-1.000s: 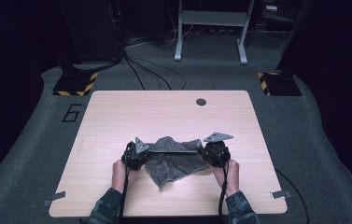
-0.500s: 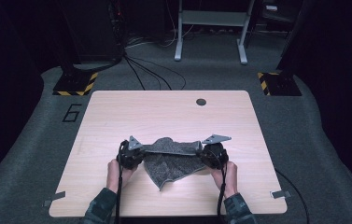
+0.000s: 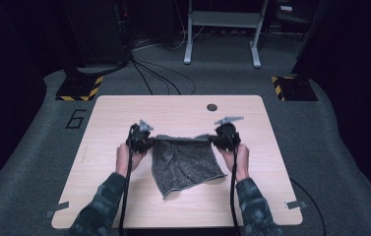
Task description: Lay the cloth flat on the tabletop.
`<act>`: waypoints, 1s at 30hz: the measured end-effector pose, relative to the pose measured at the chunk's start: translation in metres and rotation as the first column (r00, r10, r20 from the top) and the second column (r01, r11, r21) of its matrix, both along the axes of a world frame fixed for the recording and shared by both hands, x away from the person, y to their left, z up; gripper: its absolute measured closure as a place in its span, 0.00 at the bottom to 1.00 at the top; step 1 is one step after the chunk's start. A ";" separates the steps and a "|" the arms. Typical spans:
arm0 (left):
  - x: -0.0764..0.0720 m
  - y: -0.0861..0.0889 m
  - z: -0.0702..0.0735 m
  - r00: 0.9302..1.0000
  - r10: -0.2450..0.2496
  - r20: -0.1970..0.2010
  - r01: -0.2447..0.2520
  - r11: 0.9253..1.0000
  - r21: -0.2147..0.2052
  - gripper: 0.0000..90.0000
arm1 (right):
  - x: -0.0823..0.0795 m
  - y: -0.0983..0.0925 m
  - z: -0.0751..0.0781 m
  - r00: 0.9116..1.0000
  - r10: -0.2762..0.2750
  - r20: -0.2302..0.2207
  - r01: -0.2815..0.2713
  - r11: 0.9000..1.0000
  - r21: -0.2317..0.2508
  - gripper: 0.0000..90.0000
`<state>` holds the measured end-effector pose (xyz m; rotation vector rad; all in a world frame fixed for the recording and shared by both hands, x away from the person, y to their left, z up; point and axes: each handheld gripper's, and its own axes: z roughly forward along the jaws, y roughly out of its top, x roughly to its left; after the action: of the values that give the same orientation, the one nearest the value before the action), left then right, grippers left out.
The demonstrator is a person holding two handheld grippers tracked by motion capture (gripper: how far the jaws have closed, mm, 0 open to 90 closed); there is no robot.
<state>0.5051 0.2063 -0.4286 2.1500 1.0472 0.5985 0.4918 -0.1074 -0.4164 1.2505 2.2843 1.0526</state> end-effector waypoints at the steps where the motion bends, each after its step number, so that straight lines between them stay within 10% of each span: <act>1: 0.008 -0.003 0.042 0.996 0.015 0.085 -0.015 1.000 -0.001 0.99 | 0.016 0.001 0.045 0.998 -0.024 0.063 0.023 0.999 0.024 1.00; 3: 0.003 -0.007 0.080 0.983 0.007 0.186 -0.008 1.000 0.003 0.99 | 0.017 0.002 0.080 0.992 -0.034 0.124 0.028 0.998 0.049 1.00; 8: -0.026 -0.005 0.112 0.954 -0.038 0.298 0.030 0.999 0.031 0.99 | -0.005 -0.008 0.118 0.975 -0.031 0.222 0.011 0.996 0.090 1.00; 12: -0.061 -0.005 0.086 0.951 -0.108 0.291 0.083 0.992 0.099 0.99 | -0.036 -0.015 0.096 0.978 0.010 0.210 -0.033 0.994 0.104 1.00; 16: -0.093 -0.003 0.026 0.970 -0.162 0.180 0.144 0.983 0.111 0.99 | -0.072 -0.020 0.032 0.993 0.065 0.101 -0.074 0.993 0.094 1.00; 21: -0.112 -0.004 -0.030 0.979 -0.196 0.064 0.188 0.976 0.111 0.98 | -0.094 -0.024 -0.030 0.998 0.059 -0.028 -0.056 0.992 0.114 0.99; 30: -0.132 -0.003 -0.067 0.976 -0.212 -0.047 0.216 0.973 0.078 0.80 | -0.121 -0.036 -0.066 0.994 0.021 -0.107 -0.008 0.993 0.115 0.95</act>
<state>0.3729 0.2032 -0.4953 2.3177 0.8080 0.5076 0.3706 -0.1430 -0.4827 1.3682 2.3450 1.1626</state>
